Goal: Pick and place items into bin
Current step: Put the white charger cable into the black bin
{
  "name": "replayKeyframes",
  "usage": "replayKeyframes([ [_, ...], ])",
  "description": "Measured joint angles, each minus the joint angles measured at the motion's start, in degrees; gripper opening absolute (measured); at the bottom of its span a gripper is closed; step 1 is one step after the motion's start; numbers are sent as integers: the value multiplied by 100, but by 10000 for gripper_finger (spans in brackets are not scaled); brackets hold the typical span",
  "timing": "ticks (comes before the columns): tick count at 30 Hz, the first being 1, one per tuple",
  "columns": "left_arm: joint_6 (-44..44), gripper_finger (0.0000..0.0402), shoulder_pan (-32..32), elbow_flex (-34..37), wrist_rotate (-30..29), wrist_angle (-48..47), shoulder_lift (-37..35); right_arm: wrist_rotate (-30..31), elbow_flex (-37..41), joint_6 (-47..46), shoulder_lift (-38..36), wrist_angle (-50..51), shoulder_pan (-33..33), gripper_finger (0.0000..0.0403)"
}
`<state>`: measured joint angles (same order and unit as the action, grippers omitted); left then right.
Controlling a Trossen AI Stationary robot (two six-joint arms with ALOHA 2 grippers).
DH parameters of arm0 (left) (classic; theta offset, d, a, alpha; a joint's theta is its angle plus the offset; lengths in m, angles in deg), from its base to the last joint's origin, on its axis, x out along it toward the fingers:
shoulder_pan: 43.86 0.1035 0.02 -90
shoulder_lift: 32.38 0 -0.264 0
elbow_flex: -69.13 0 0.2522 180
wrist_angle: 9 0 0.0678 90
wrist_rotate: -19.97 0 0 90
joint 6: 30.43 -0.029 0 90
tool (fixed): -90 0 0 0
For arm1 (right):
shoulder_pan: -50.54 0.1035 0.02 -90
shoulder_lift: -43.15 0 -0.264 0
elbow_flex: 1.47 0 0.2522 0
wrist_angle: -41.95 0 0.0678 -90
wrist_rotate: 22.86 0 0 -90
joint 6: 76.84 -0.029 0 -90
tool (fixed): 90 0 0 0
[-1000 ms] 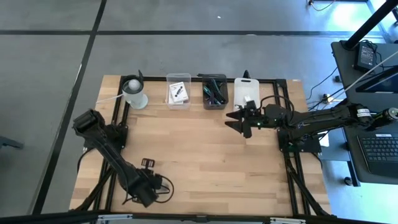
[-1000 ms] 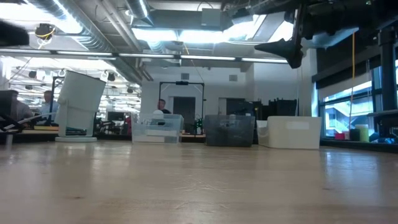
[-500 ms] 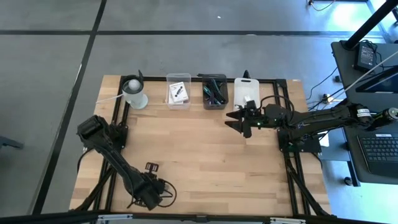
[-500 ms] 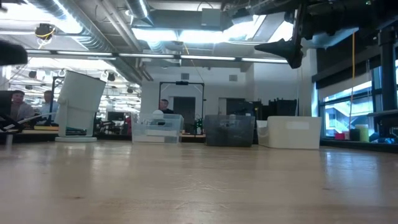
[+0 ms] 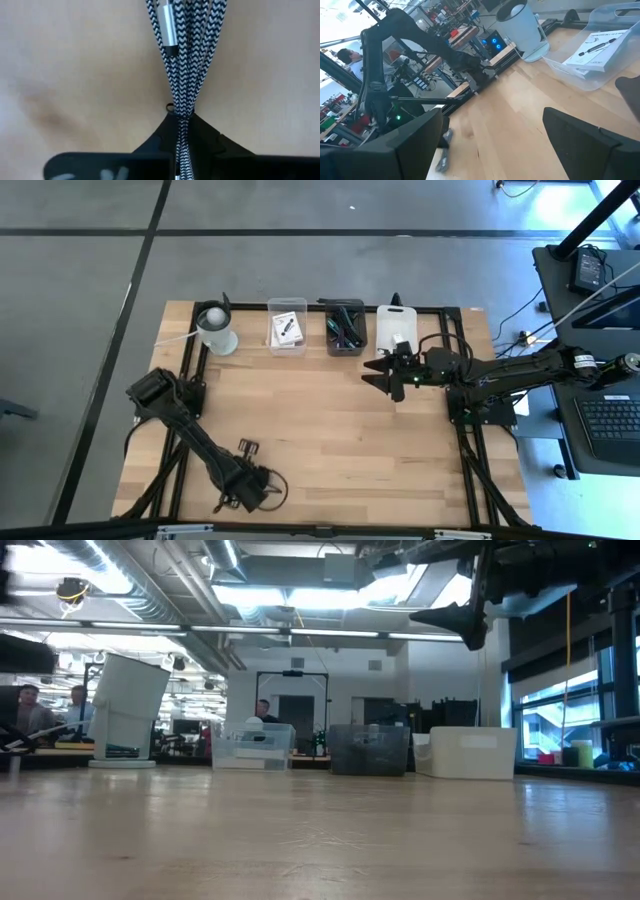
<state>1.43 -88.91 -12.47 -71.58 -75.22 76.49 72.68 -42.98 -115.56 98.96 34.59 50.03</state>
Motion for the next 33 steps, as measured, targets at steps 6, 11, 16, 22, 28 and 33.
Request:
replayKeyframes([
  [6,-47,16,604,16,-1045,-153,-679,0,0,38,1,36,-16,349],
  [11,-496,16,1458,22,-1324,-74,-1286,127,-2,877,2,45,-115,349],
  [16,-942,15,2484,21,-1415,464,-1867,698,-2,1991,2,39,-259,349],
  [22,-1460,14,3771,21,-1118,2173,-2287,784,-69,2457,2,184,-706,349],
  [28,-1511,14,4814,16,-423,4041,-2312,343,-1373,3173,34,2618,-1594,337],
  [33,-1645,14,5369,14,-382,4860,-2305,-729,-2831,3736,417,4502,-2570,294],
])
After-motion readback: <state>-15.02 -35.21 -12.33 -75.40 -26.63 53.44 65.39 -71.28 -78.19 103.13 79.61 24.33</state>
